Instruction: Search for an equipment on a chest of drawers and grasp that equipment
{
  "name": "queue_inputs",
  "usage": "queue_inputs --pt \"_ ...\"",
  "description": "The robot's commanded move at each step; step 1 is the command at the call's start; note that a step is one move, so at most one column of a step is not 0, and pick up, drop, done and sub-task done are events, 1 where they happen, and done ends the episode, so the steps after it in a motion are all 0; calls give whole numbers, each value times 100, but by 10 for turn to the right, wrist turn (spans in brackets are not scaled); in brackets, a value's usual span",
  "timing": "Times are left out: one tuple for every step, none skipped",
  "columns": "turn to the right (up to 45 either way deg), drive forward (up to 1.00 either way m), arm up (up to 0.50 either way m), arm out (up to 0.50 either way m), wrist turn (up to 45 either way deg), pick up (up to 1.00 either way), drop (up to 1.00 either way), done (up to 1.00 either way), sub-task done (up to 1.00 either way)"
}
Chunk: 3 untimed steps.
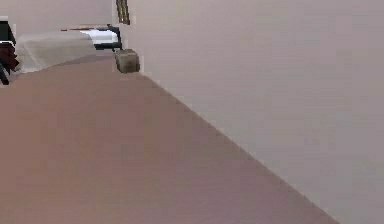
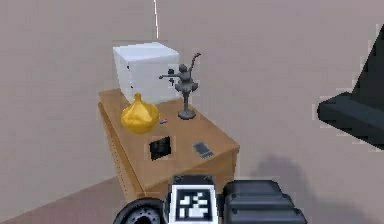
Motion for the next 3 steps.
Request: queue_inputs --pt "0 0 0 34 0 0 0 0 0" --pt "0 0 0 0 450 0 0 0 0" --pt "0 0 0 0 450 0 0 0 0"
